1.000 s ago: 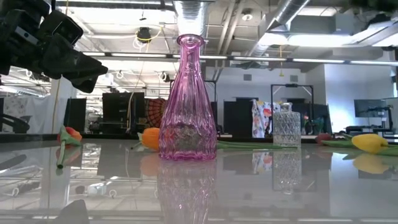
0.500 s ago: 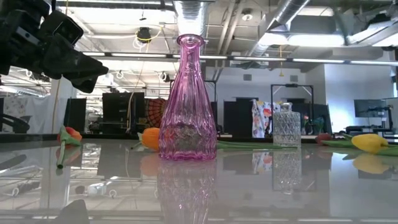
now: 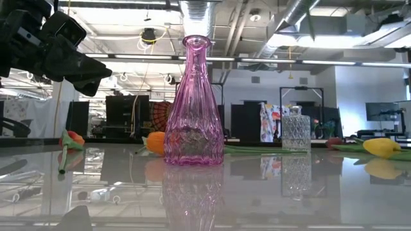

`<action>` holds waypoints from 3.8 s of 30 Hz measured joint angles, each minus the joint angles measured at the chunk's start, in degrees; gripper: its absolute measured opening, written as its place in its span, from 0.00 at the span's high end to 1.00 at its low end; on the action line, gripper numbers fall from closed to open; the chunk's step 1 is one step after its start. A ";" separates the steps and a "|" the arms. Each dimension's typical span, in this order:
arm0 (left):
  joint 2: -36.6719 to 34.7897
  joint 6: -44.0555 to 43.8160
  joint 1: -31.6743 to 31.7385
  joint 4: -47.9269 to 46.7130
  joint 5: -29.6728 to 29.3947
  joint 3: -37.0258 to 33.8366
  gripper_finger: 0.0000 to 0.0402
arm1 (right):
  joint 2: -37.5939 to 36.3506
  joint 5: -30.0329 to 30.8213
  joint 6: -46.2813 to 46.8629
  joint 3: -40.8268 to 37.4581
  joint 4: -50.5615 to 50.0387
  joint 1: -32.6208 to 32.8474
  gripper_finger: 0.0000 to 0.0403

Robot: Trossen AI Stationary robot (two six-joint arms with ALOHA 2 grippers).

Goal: Sort flowers into vase by color
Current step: Put the bottom red flower into the violet vase, then put the top black flower into the violet vase

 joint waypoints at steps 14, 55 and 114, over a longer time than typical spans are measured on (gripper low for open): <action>-0.02 -0.73 0.02 0.02 -0.04 0.00 0.83 | -9.89 -1.90 3.56 -18.68 31.78 -3.72 0.96; 0.00 -0.16 0.01 -1.44 -1.70 0.00 0.83 | 12.64 -10.77 -0.95 0.23 27.94 -15.42 0.95; 15.11 -23.68 5.13 -13.16 -16.34 13.36 0.89 | 13.85 -31.55 25.18 9.72 -31.13 -10.26 0.57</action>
